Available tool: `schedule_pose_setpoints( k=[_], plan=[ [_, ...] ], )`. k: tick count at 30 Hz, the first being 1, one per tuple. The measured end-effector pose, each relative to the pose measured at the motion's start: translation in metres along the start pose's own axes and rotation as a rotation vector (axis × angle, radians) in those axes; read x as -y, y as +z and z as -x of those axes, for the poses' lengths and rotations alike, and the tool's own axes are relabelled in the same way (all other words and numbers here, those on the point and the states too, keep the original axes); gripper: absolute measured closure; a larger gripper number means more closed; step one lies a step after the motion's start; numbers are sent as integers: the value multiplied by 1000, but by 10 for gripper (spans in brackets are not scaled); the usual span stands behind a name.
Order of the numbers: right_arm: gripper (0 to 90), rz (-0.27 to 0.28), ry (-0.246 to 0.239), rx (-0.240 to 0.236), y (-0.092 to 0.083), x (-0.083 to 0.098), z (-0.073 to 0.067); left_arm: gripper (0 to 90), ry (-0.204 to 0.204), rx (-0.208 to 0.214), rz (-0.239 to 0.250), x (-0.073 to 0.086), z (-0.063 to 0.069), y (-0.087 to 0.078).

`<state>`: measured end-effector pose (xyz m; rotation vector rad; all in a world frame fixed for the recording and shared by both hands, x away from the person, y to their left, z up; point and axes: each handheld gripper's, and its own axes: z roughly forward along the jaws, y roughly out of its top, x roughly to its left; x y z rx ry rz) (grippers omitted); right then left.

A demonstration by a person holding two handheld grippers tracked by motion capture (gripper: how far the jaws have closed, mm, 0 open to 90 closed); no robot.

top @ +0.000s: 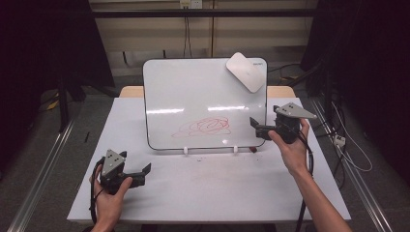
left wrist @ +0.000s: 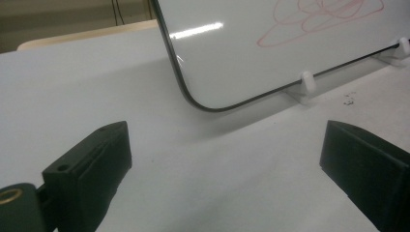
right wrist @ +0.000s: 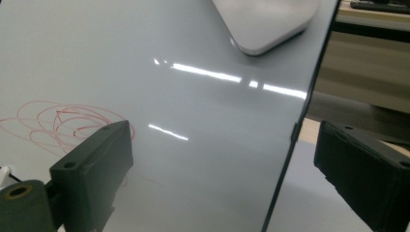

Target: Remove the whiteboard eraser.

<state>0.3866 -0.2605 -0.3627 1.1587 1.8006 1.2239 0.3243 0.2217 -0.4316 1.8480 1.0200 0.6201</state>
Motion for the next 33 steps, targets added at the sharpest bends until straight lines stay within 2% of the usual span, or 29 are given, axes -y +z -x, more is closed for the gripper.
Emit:
schedule_pose_setpoints(
  k=[3,5,8,14,18,22,24,26,31,33],
  plan=[
    [66,2,-22,11,4,-6,-1,51,6,9,-1,0,1,-1],
    [67,19,-46,16,5,-13,-1,52,23,10,7,-1,2,-2],
    [57,26,-90,29,9,-25,-3,52,27,16,6,-1,3,-1],
    [41,42,-137,43,20,-46,-1,51,3,25,-1,0,0,1],
    [59,33,-178,59,29,-60,0,51,-4,30,-10,1,-2,4],
    [100,22,-230,88,39,-74,3,51,12,30,-9,-1,-3,6],
    [121,19,-243,92,44,-80,4,51,7,35,-7,-2,-3,7],
    [130,8,-276,111,51,-85,5,51,5,39,-11,-2,-4,8],
    [152,-14,-313,118,65,-96,2,49,-4,56,-42,1,-4,10],
    [157,-19,-314,120,70,-97,2,49,-6,62,-47,1,-4,11]
  ],
)
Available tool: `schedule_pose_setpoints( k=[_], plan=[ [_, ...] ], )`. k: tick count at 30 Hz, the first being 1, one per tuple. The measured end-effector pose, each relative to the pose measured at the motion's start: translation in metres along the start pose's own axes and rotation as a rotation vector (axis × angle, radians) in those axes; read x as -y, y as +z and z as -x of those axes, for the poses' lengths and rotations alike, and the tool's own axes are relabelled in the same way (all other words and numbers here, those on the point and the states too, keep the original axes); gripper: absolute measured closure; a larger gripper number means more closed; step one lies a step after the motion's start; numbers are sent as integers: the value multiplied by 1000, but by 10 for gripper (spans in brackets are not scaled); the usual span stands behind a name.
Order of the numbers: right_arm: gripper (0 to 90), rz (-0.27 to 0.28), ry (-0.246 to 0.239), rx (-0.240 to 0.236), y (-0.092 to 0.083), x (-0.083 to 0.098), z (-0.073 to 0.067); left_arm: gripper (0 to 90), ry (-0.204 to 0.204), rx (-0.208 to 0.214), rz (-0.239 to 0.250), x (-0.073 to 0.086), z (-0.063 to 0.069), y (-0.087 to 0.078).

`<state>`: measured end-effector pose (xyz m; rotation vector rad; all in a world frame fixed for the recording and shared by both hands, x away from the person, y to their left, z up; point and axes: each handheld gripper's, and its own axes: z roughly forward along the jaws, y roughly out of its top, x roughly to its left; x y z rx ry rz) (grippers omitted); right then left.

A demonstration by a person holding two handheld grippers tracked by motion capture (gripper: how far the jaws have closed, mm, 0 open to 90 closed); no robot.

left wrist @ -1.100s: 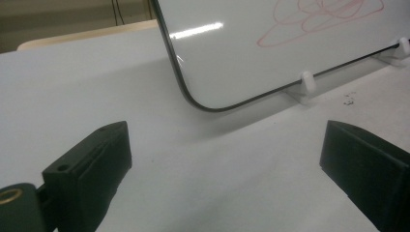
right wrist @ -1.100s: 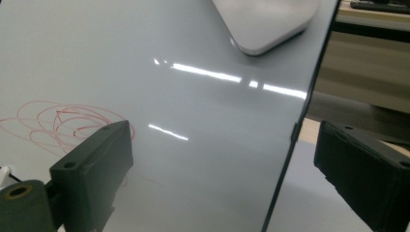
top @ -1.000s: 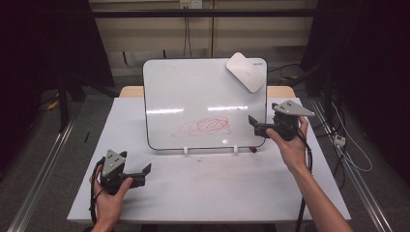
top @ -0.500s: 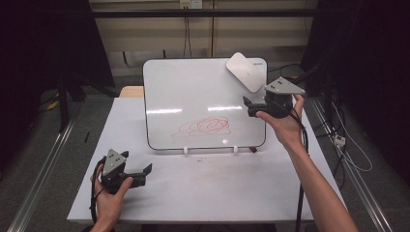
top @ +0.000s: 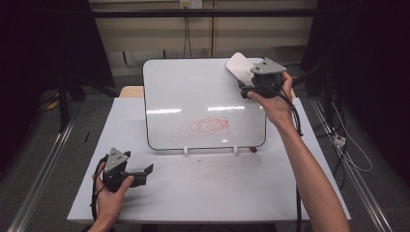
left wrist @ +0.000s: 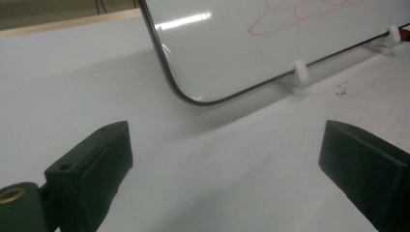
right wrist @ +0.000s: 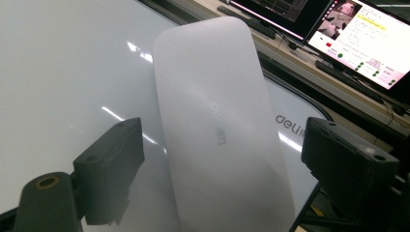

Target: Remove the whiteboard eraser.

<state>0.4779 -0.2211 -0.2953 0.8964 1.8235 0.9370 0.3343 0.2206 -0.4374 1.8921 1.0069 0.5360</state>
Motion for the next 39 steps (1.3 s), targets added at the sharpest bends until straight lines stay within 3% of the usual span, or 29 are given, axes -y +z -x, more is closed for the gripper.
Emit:
schedule_pose_setpoints(
  k=[9,19,27,31,39],
  plan=[
    [218,-52,-33,20,18,-7,-5,49,9,-14,6,0,-1,-1],
    [265,-68,-57,29,22,-8,-6,49,-4,-27,5,5,-4,-6],
    [276,-89,-74,42,23,-8,-7,49,11,-29,3,4,-3,-6],
    [284,-110,-89,35,23,-10,-6,49,5,-28,3,4,-3,-5],
    [303,-164,-75,-2,21,-16,-3,49,6,-27,5,5,-3,-8]
  ],
)
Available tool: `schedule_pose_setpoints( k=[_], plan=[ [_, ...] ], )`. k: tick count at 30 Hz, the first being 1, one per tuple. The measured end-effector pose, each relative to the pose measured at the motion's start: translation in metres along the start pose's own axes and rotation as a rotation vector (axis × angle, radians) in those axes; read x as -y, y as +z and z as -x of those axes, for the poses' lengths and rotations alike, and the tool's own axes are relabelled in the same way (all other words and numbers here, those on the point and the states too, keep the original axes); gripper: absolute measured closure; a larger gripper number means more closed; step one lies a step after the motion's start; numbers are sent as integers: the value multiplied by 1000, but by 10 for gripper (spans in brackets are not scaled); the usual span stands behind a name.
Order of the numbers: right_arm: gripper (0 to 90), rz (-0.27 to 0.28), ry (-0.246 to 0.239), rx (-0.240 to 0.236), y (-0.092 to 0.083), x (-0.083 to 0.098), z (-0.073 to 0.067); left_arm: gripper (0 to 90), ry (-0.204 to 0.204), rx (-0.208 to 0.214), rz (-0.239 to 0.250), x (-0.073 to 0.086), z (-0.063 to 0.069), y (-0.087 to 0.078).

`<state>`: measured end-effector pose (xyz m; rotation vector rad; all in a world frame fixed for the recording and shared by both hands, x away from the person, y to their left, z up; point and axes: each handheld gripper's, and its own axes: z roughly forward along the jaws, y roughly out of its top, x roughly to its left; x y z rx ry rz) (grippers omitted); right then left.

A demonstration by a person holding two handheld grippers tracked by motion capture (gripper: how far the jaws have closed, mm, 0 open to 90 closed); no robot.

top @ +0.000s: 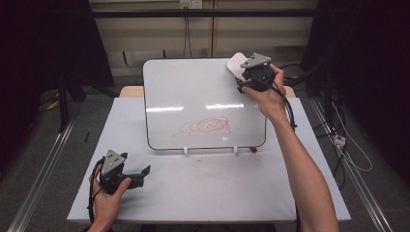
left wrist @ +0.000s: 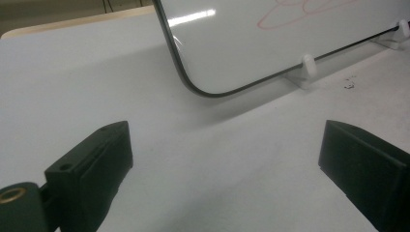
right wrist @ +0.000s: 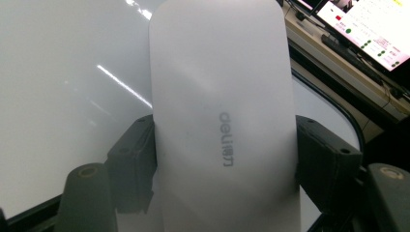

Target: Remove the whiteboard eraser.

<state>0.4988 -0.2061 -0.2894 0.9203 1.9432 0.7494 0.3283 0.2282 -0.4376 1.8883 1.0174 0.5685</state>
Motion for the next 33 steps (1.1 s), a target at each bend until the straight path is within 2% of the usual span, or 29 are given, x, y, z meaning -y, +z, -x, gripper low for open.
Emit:
schedule_pose_setpoints(
  k=[9,15,19,26,33],
  plan=[
    [308,-12,25,-32,-2,-2,4,49,-1,-8,4,-1,0,-1],
    [311,-8,84,-105,-5,2,11,49,4,-7,3,0,1,-2],
    [311,-11,89,-114,-6,5,11,49,0,-15,3,1,0,-4],
    [313,12,119,-125,-9,10,11,49,5,-12,-1,1,1,-2],
    [313,76,152,-147,-24,9,11,49,-7,-23,-8,4,-1,-3]
  ],
)
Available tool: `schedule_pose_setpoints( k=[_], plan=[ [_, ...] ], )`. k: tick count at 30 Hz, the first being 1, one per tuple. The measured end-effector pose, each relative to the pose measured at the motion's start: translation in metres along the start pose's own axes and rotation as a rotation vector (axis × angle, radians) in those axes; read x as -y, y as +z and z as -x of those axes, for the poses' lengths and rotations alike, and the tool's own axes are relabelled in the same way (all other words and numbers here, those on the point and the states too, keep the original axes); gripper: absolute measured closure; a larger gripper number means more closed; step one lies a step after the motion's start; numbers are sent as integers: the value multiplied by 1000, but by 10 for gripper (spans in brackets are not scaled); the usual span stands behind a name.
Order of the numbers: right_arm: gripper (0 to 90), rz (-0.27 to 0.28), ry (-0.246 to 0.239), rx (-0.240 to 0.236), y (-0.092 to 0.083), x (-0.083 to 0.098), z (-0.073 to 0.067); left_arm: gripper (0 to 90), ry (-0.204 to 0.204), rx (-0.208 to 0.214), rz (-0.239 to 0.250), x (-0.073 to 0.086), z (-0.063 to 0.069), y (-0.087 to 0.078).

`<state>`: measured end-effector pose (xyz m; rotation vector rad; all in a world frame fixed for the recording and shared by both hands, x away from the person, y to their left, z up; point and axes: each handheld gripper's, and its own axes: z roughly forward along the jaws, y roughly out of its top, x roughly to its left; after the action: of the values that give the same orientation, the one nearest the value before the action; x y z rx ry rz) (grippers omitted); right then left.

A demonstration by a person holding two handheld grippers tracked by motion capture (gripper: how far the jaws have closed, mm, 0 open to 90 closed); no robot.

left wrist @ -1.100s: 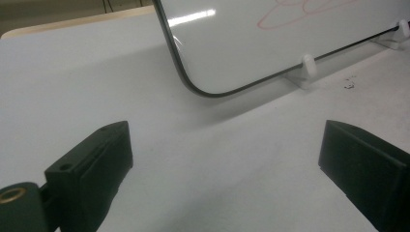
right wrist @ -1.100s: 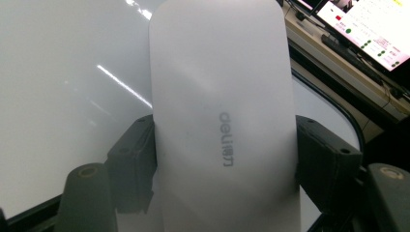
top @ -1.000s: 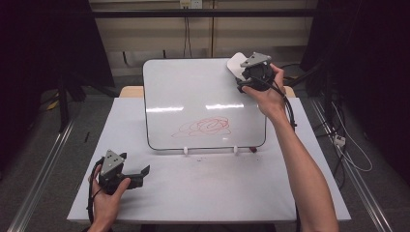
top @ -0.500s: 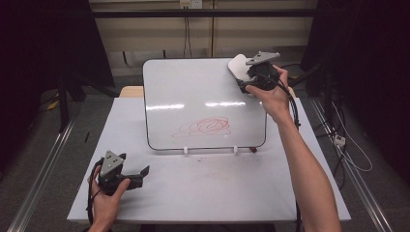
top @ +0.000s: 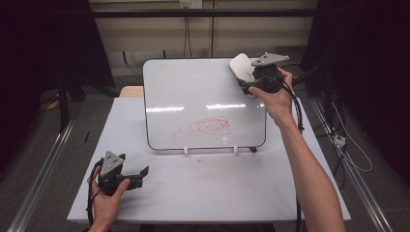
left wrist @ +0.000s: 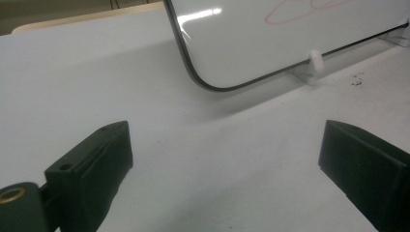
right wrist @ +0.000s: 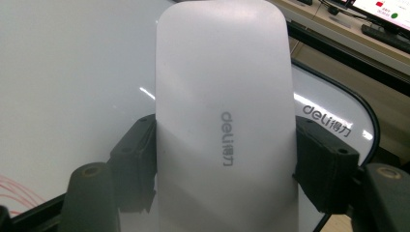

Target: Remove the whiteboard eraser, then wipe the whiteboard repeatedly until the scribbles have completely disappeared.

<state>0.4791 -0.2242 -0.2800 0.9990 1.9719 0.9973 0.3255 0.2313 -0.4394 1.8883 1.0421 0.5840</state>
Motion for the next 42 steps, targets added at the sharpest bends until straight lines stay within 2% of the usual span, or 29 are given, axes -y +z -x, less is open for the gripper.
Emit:
schedule_pose_setpoints(
  k=[7,11,18,21,33,38,42],
  plan=[
    [313,20,6,-10,-6,10,-9,49,-1,-7,4,0,1,-3],
    [313,39,27,-28,-8,19,-16,49,2,-5,6,-1,-1,-2],
    [314,62,22,-53,-13,28,-29,49,11,-1,13,-3,0,-2],
    [313,80,25,-56,-17,31,-33,49,3,4,14,-3,1,-3],
    [314,96,45,-61,-24,53,-38,49,3,-2,13,-2,1,-4],
    [314,130,40,-58,-29,58,-43,49,6,-7,11,-2,1,-4],
    [315,124,28,-66,-34,61,-49,49,0,-13,11,-1,1,-4]
  ],
)
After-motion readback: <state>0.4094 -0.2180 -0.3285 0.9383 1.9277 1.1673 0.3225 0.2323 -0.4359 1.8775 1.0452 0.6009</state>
